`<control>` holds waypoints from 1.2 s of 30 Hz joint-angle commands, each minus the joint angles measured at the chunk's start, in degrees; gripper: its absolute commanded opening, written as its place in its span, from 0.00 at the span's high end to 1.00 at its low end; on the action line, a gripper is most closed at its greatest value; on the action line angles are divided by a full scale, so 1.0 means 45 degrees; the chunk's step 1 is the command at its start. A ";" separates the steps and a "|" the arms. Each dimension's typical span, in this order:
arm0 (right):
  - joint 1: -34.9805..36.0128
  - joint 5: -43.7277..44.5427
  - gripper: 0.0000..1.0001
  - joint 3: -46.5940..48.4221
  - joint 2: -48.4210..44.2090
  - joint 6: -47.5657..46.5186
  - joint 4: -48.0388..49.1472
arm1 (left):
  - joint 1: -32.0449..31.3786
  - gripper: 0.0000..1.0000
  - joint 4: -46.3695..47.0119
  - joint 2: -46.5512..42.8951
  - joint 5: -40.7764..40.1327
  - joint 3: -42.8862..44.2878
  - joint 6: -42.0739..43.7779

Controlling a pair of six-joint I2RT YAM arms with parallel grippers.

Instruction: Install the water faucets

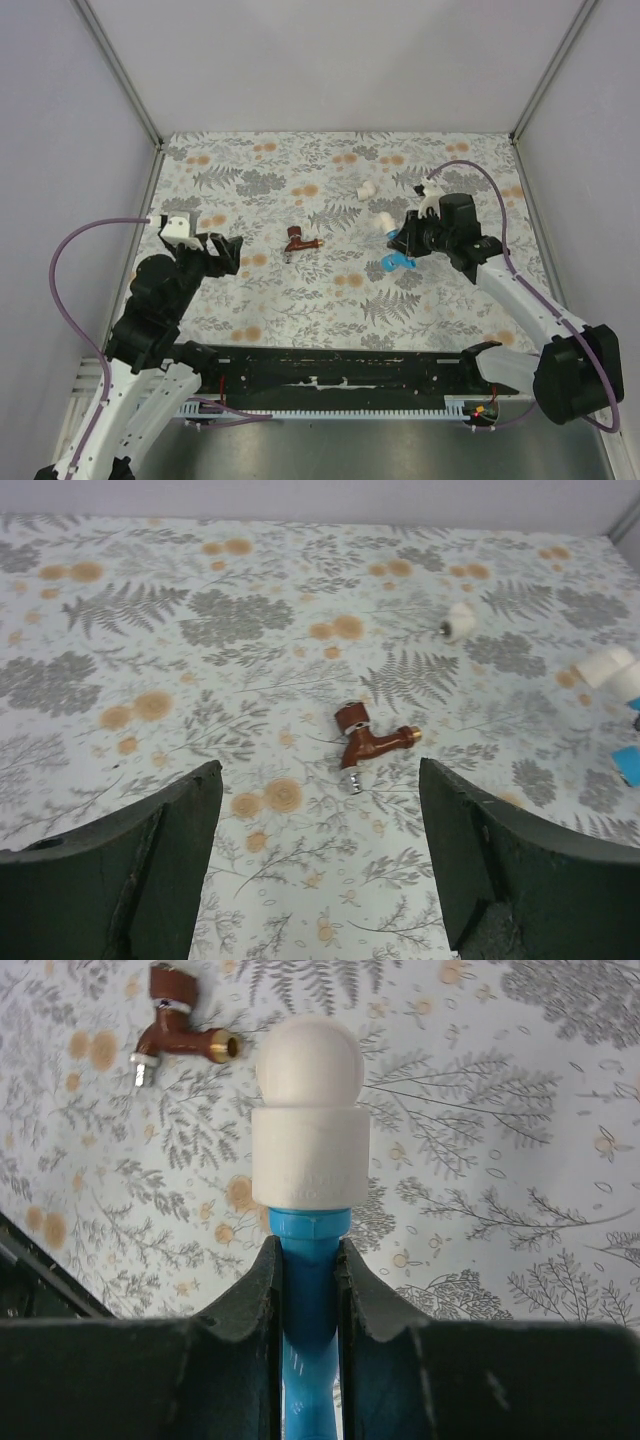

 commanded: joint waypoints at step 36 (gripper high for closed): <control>-0.3124 0.8115 0.02 -0.1283 -1.2946 -0.0393 -0.0828 | 0.0195 0.16 -0.0618 -0.4376 -0.4028 0.0097 0.0161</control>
